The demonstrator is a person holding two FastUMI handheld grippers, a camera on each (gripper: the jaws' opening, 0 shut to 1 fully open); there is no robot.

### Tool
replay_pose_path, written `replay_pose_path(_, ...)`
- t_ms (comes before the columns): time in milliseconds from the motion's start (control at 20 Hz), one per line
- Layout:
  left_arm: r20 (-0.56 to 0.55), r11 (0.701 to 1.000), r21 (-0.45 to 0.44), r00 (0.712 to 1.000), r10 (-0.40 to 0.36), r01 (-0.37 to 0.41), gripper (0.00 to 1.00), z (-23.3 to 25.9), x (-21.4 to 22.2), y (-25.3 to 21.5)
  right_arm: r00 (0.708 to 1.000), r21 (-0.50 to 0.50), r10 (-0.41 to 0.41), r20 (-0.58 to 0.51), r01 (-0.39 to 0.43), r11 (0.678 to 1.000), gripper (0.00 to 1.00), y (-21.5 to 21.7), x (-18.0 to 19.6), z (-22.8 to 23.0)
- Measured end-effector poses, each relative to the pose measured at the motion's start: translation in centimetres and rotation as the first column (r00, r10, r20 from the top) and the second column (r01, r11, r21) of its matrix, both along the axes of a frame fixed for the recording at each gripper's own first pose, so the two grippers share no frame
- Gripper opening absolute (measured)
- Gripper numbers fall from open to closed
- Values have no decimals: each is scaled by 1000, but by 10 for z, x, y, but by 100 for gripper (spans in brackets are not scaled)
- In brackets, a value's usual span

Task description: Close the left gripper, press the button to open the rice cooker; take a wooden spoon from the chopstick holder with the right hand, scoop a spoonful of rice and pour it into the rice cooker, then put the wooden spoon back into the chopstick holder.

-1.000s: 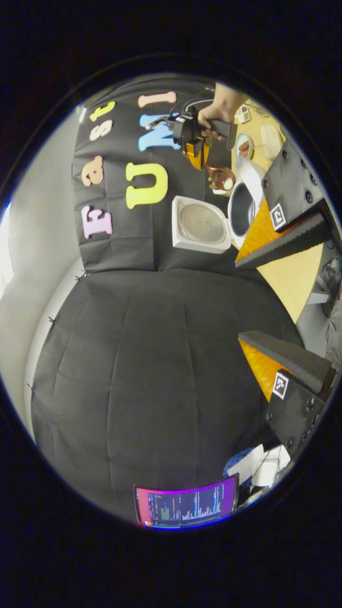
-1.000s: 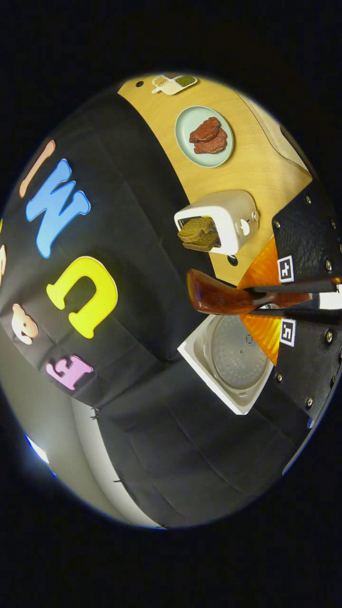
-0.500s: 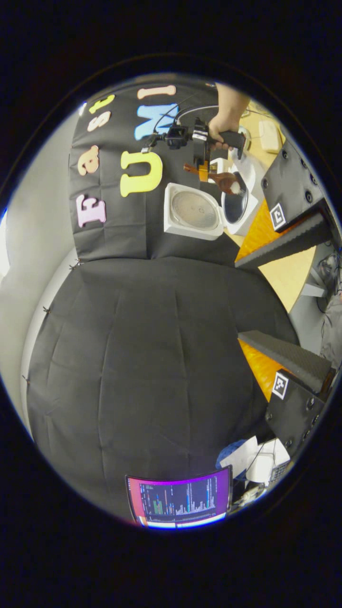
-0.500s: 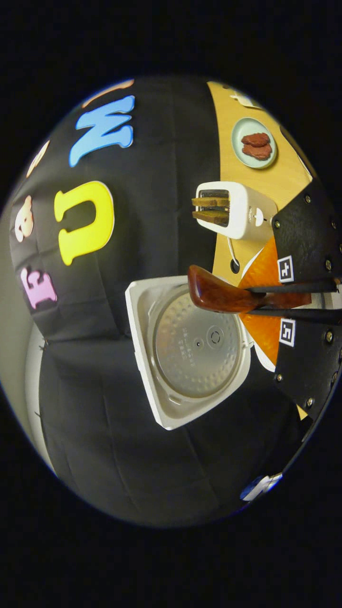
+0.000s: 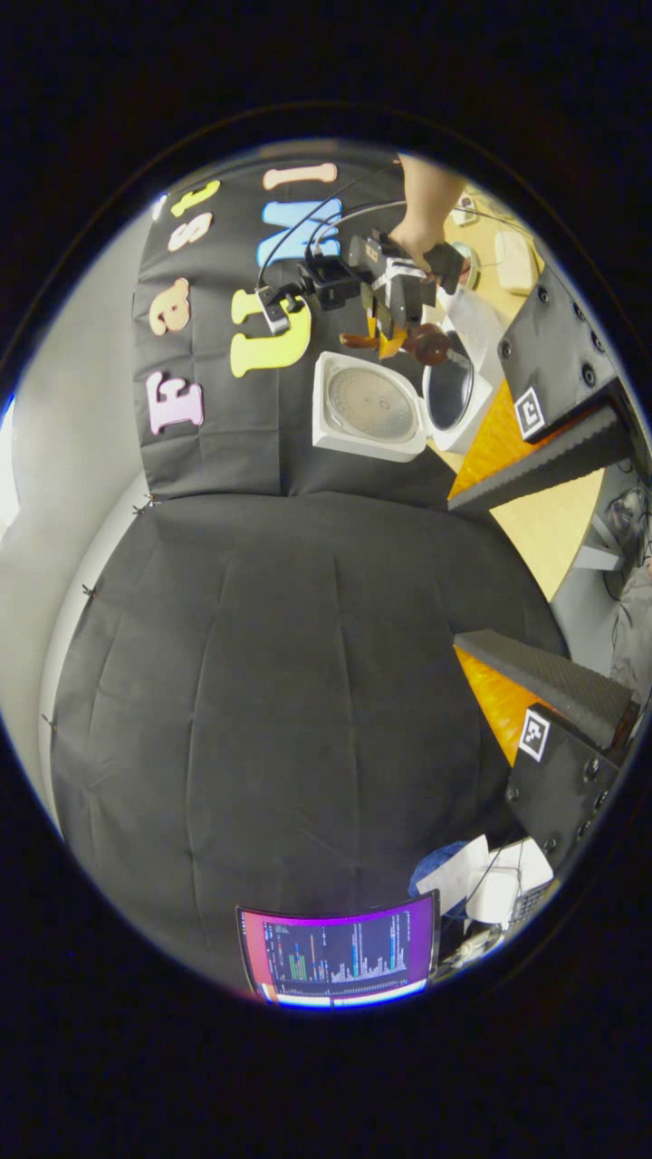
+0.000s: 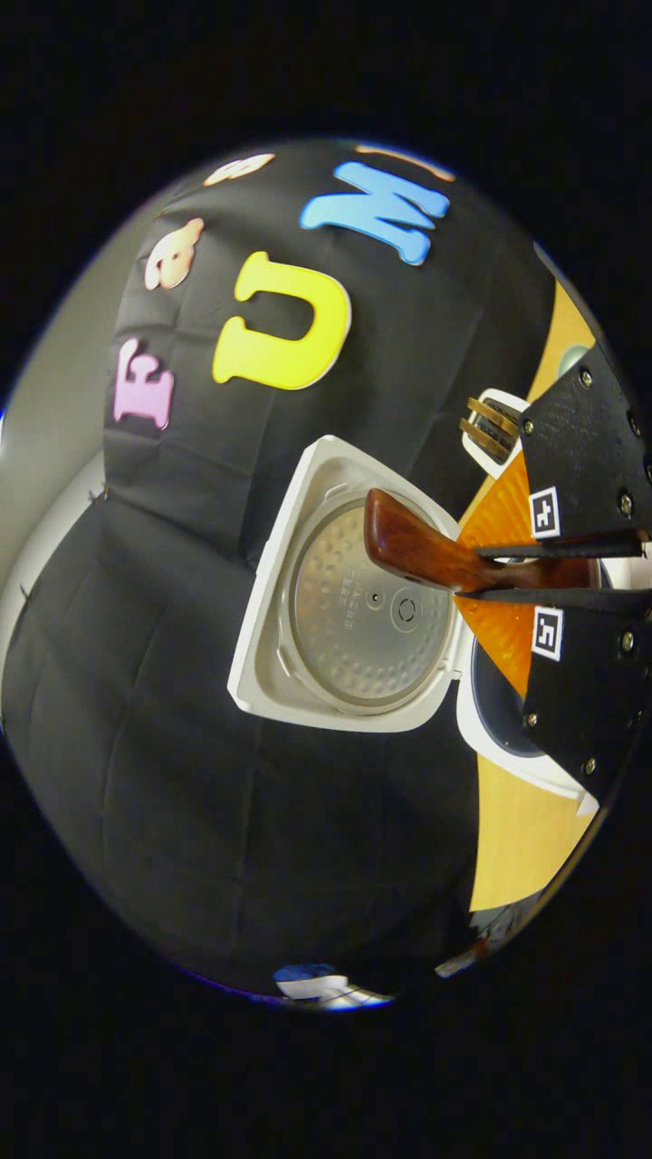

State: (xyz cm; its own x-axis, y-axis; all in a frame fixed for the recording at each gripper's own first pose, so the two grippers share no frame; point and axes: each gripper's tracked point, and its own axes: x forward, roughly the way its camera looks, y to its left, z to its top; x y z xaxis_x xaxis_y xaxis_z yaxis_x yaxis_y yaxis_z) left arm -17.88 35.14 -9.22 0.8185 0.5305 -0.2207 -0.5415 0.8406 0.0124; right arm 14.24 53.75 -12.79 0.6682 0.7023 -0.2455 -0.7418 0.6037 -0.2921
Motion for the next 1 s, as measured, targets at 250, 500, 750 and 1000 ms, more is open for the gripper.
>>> replay_pose_path(250, 4, 1000, 3, 1000, -8, 8, 96, 4, 1, -1, 995, -52, 35, 89, -31, 998, 13, -7, -9, 0)
replay_pose_path(500, 19, 999, 13, 999, -40, 40, 96, 12, 4, -4, 986, 128, -39, -159, 60, 990, 14, -28, 2, 11)
replay_pose_path(750, 45, 996, 17, 995, -87, 86, 96, 26, 9, -14, 890, 352, -39, -455, 219, 910, 13, -68, 14, 37)
replay_pose_path(1000, 71, 990, 29, 987, -142, 140, 96, 40, 37, -46, 850, 418, -78, -521, 334, 845, 18, -131, 23, 54)
